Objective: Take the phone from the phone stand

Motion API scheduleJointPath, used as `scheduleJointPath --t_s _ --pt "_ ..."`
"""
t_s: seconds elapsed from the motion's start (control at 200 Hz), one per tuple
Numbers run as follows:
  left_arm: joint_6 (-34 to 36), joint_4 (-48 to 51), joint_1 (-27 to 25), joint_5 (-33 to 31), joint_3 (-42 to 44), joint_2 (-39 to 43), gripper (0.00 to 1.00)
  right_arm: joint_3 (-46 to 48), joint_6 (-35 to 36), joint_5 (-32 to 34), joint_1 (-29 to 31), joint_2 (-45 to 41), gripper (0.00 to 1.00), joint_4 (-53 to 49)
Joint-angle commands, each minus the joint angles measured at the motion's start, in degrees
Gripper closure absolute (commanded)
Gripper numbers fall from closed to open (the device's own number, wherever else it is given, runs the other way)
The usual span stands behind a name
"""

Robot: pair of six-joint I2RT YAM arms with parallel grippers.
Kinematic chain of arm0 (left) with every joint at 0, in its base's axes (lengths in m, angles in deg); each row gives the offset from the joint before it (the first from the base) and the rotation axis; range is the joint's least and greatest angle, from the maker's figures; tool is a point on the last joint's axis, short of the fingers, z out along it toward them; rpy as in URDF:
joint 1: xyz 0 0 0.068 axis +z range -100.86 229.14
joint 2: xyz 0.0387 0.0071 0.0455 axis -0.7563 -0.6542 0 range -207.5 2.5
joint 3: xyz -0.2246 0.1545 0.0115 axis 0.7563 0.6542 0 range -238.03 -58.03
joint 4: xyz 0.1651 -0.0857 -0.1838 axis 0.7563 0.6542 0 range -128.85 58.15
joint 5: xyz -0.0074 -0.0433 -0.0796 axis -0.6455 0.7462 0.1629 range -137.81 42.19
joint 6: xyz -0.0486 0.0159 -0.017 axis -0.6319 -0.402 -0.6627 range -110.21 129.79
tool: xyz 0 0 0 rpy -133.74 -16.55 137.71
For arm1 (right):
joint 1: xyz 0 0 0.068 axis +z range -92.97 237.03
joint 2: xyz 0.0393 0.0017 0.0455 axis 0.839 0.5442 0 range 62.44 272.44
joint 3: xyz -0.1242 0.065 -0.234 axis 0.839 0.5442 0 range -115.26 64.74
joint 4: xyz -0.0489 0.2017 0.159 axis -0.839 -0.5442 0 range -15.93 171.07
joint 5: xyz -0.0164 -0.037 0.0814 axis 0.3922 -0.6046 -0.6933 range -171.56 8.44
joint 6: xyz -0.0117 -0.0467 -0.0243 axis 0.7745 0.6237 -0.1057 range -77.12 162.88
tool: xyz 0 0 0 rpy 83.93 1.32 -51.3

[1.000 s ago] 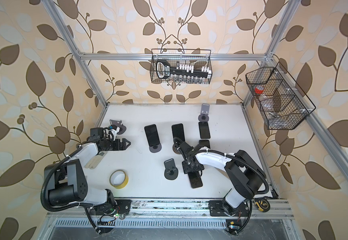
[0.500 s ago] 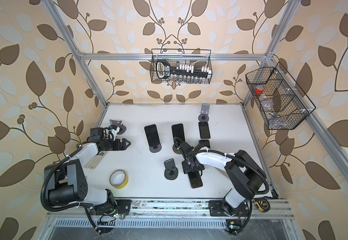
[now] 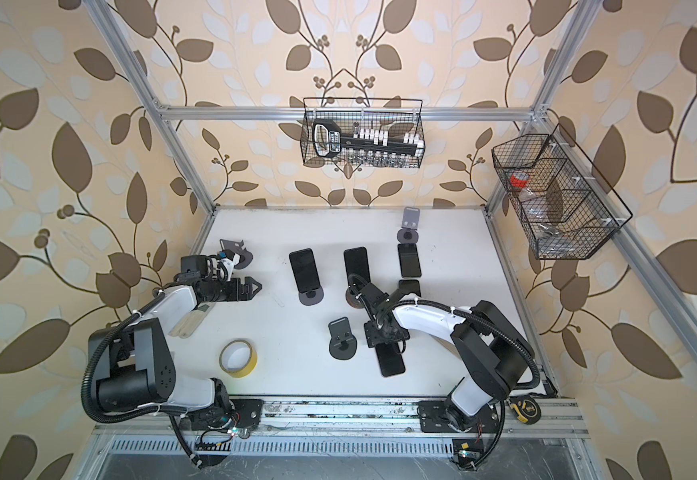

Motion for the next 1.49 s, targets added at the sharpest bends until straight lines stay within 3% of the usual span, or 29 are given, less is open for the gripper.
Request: scheduleJointPath --t_s 0.0,0.28,0.48,0.805,0.97,1.16,1.32,1.489 --pt "0.5 0.5 0.7 0.7 -0.9 0.5 0.01 3.0 0.0 -2.4 -0.4 2.5 0.23 2.1" --pt "0.5 0.5 0.7 0.7 -0.9 0.5 0.01 2.8 0.0 -2.1 -0.5 2.3 0.22 1.7" --pt "0.7 0.7 0.7 1.0 -1.0 0.4 0.01 1.2 0.9 -0.9 -1.2 -0.7 0.14 -0.4" --pt "0.8 1.0 0.7 1.1 -1.2 0.1 0.01 -6.4 1.0 5.6 -2.1 -12.7 0.11 -9.7" --pt "0.3 0.5 0.7 0.4 -0.9 0.4 0.01 -9.8 6.0 9.5 -1.8 -20.6 0.11 -10.1" --pt "0.1 0.5 0.7 0.0 -1.2 0.0 0.01 -10.3 9.2 5.4 4.6 -26.6 0.1 -4.3" --pt "0.1 0.6 0.7 0.0 -1.3 -0.1 0.01 -10.0 7.8 -1.3 10.2 -24.4 0.11 0.6" --pt "0.1 0.7 0.7 0.1 -1.4 -0.3 0.01 -8.8 -3.3 5.7 15.4 -20.3 0.1 4.5"
